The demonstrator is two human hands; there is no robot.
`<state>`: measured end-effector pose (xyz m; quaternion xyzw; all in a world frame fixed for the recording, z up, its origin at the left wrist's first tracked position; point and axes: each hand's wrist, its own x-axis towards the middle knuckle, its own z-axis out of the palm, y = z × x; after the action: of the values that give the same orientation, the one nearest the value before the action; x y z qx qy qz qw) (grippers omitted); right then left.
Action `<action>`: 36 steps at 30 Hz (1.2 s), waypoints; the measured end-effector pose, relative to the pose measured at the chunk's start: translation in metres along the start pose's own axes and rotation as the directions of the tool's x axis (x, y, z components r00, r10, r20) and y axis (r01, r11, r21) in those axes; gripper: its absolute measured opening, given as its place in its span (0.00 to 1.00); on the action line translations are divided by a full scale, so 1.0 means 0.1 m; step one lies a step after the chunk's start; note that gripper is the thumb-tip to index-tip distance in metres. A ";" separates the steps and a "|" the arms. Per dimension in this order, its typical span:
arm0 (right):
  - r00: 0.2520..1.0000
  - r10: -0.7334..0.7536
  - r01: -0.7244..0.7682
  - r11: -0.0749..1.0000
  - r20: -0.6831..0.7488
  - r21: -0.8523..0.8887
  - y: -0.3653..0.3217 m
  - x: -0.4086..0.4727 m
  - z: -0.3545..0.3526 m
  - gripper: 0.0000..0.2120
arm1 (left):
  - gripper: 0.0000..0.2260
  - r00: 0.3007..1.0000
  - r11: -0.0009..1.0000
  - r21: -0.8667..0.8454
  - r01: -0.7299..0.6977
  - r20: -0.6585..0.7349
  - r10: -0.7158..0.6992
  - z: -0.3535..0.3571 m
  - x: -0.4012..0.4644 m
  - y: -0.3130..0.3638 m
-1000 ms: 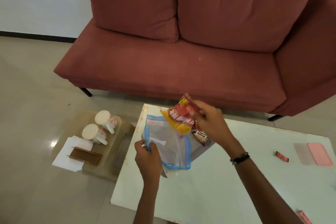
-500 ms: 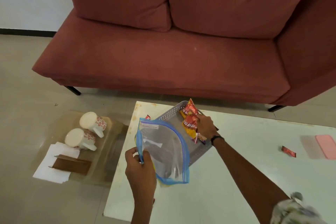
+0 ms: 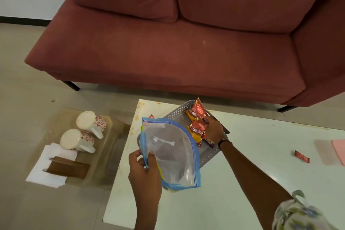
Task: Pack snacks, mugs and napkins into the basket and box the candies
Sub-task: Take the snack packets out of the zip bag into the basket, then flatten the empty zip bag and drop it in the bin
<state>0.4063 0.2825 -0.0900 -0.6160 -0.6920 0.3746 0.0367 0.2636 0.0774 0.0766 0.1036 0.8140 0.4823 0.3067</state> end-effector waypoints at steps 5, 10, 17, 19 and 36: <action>0.998 -0.043 0.056 0.956 -0.051 0.289 -0.22 -0.92 -0.29 0.17 | 0.11 0.995 0.993 -0.067 0.095 0.030 -0.093 0.01 -0.09 0.11; 0.961 -0.227 0.158 0.920 0.160 0.359 -0.20 -2.06 -0.49 0.46 | 0.11 0.975 0.961 -0.176 0.212 0.102 -0.196 -0.05 -0.25 0.41; 0.959 -0.141 0.251 0.830 -0.248 0.499 -0.68 -2.72 -0.74 0.24 | 0.03 0.962 0.922 -0.325 0.209 0.239 -0.134 -0.15 -0.71 0.96; 0.933 -0.132 0.296 0.811 -0.336 0.504 -0.71 -2.75 -0.87 0.14 | 0.03 0.950 0.902 -0.382 0.198 0.303 -0.080 -0.20 -0.82 1.11; 0.957 -0.026 0.268 0.455 -0.289 0.849 0.21 -3.91 -2.58 0.17 | 0.04 0.782 0.973 -0.196 -0.120 0.585 0.214 -0.06 -2.16 0.86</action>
<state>0.6489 0.0596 0.2433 -0.4852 -0.4412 0.5969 0.4622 0.4205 0.0170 0.2378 0.3003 0.6236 0.5084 0.5123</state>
